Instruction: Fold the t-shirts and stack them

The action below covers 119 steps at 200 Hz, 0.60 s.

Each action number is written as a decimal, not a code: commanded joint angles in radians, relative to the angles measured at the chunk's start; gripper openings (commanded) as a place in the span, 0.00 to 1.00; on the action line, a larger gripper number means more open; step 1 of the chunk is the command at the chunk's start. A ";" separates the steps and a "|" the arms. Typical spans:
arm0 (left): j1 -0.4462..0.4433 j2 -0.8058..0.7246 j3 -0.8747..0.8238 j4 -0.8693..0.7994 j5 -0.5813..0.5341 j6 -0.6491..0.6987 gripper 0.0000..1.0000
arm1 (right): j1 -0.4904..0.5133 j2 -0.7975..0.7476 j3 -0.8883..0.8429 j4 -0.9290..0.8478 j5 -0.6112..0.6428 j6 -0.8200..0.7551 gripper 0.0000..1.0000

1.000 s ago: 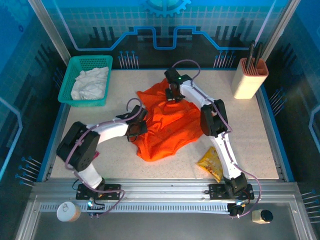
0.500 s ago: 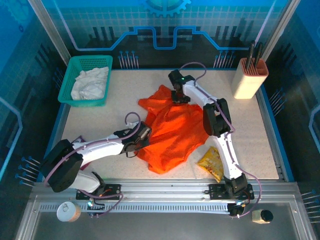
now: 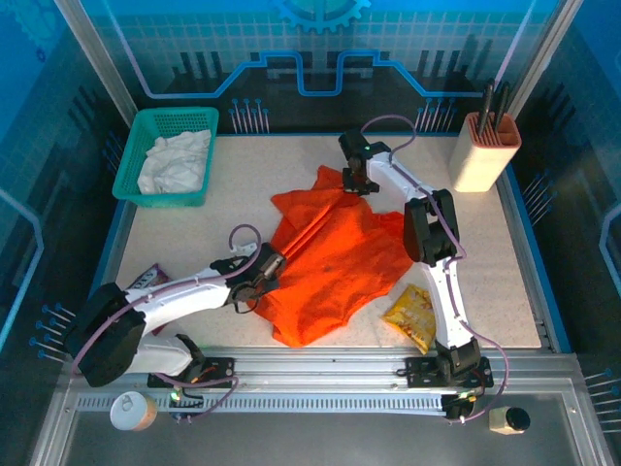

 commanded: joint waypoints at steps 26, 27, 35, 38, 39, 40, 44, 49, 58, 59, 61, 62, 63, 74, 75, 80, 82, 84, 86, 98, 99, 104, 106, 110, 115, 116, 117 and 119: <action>-0.018 -0.120 0.075 -0.141 -0.021 0.123 0.72 | 0.000 -0.170 -0.103 0.069 0.029 -0.017 0.68; -0.019 -0.122 0.079 -0.145 -0.024 0.127 0.72 | 0.001 -0.175 -0.107 0.071 0.029 -0.017 0.68; -0.018 -0.135 0.126 -0.184 -0.041 0.167 0.78 | 0.002 -0.216 -0.140 0.085 0.030 -0.023 0.72; -0.017 -0.137 0.144 -0.199 -0.048 0.181 0.79 | 0.003 -0.237 -0.157 0.090 0.032 -0.025 0.73; -0.017 -0.138 0.150 -0.204 -0.051 0.187 0.79 | 0.003 -0.237 -0.157 0.090 0.032 -0.025 0.73; -0.016 -0.139 0.157 -0.208 -0.054 0.187 0.80 | 0.003 -0.243 -0.161 0.091 0.033 -0.025 0.73; -0.016 -0.139 0.184 -0.228 -0.067 0.206 0.81 | 0.003 -0.264 -0.179 0.094 0.035 -0.027 0.74; -0.015 -0.135 0.216 -0.250 -0.081 0.230 0.83 | 0.003 -0.291 -0.202 0.099 0.039 -0.027 0.75; 0.000 -0.124 0.269 -0.278 -0.101 0.271 0.85 | 0.008 -0.349 -0.258 0.115 0.048 -0.028 0.77; 0.002 -0.123 0.271 -0.280 -0.102 0.276 0.85 | 0.008 -0.349 -0.258 0.115 0.048 -0.028 0.77; 0.008 -0.119 0.283 -0.283 -0.104 0.285 0.85 | 0.009 -0.358 -0.271 0.118 0.049 -0.028 0.77; 0.011 -0.116 0.288 -0.284 -0.104 0.290 0.85 | 0.009 -0.367 -0.278 0.120 0.049 -0.028 0.77; 0.014 -0.113 0.293 -0.284 -0.104 0.294 0.85 | 0.009 -0.373 -0.284 0.122 0.049 -0.028 0.78; 0.064 -0.082 0.332 -0.277 -0.084 0.339 0.83 | 0.014 -0.443 -0.365 0.144 0.052 -0.020 0.78; 0.070 -0.078 0.335 -0.275 -0.084 0.347 0.83 | 0.014 -0.449 -0.373 0.147 0.052 -0.019 0.77; 0.102 -0.056 0.348 -0.263 -0.062 0.364 0.80 | 0.016 -0.481 -0.411 0.157 0.052 -0.013 0.77; 0.115 -0.046 0.352 -0.256 -0.058 0.375 0.77 | 0.017 -0.494 -0.427 0.162 0.051 -0.011 0.76; 0.129 -0.038 0.356 -0.249 -0.049 0.383 0.75 | 0.019 -0.507 -0.445 0.167 0.051 -0.006 0.75; 0.144 -0.025 0.360 -0.242 -0.040 0.390 0.72 | 0.019 -0.517 -0.463 0.172 0.050 -0.003 0.75; 0.233 0.058 0.383 -0.196 0.030 0.422 0.57 | 0.026 -0.595 -0.577 0.208 0.036 0.018 0.72; 0.240 0.066 0.386 -0.192 0.038 0.425 0.56 | 0.027 -0.601 -0.585 0.212 0.034 0.018 0.72; 0.274 0.106 0.399 -0.173 0.071 0.436 0.51 | 0.030 -0.630 -0.625 0.227 0.024 0.027 0.71; 0.285 0.123 0.405 -0.166 0.083 0.440 0.49 | 0.031 -0.639 -0.645 0.233 0.022 0.030 0.70; 0.305 0.158 0.416 -0.151 0.106 0.448 0.46 | 0.036 -0.666 -0.684 0.244 0.014 0.038 0.69; 0.329 0.201 0.433 -0.133 0.132 0.458 0.42 | 0.039 -0.690 -0.720 0.255 0.008 0.044 0.68; 0.333 0.210 0.438 -0.130 0.137 0.461 0.41 | 0.040 -0.694 -0.727 0.257 0.007 0.045 0.68; 0.337 0.218 0.441 -0.126 0.142 0.464 0.41 | 0.040 -0.698 -0.734 0.258 0.007 0.046 0.67; 0.342 0.234 0.449 -0.118 0.150 0.469 0.40 | 0.043 -0.706 -0.747 0.261 0.003 0.048 0.67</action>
